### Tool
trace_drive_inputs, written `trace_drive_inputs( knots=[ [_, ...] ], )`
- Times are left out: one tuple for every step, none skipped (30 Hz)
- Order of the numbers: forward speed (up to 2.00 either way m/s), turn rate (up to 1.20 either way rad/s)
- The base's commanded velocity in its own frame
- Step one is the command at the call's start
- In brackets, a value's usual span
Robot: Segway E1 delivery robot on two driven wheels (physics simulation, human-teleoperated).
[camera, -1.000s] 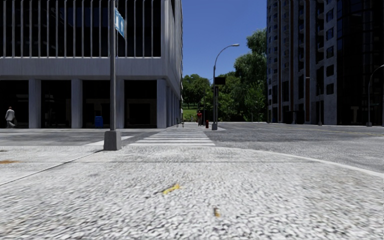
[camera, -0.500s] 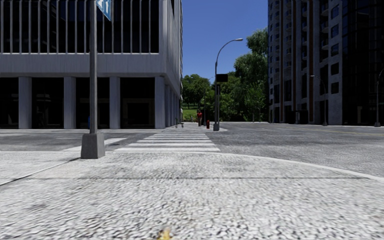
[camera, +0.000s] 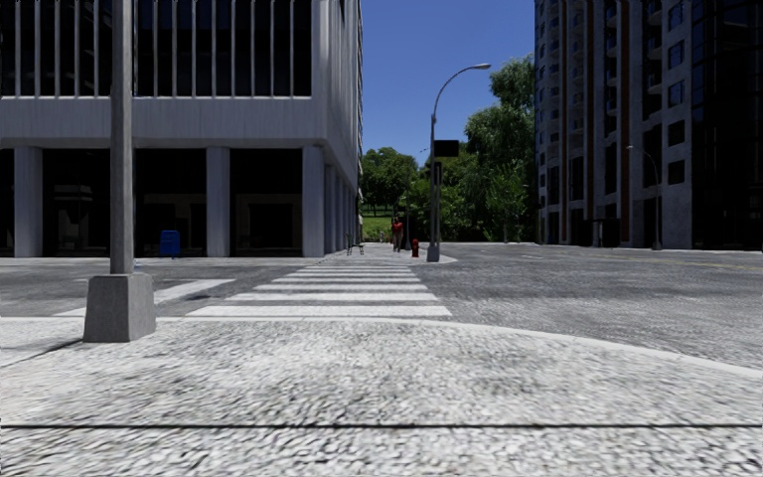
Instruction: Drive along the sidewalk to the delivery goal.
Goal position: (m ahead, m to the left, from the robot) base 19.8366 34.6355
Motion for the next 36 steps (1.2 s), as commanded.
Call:
trace_drive_inputs(
  knots=[
    [2.0, 0.0],
    [2.0, 0.0],
    [2.0, 0.0],
    [2.0, 0.0],
    [2.0, 0.0],
    [2.0, 0.06],
    [2.0, 0.16],
    [2.0, 0.16],
    [2.0, 0.2],
    [2.0, 0.22],
    [2.0, 0.23],
    [2.0, 0.23],
    [2.0, 0.24],
    [2.0, 0.24],
    [2.0, 0.24],
    [2.0, 0.24],
    [2.0, 0.24],
    [2.0, 0.24],
    [2.0, 0.24],
    [2.0, 0.24],
    [2.0, 0.24],
    [2.0, 0.24],
    [2.0, 0.24],
    [2.0, 0.24],
    [2.0, 0.24],
    [2.0, 0.21],
    [2.0, 0.01],
    [2.0, 0.01],
    [2.0, 0.0],
    [2.0, 0.0],
    [2.0, 0.0],
    [2.0, 0.0],
    [2.0, 0.0],
    [2.0, 0.0],
    [2.0, 0.0],
    [2.0, 0.0]
  ],
)
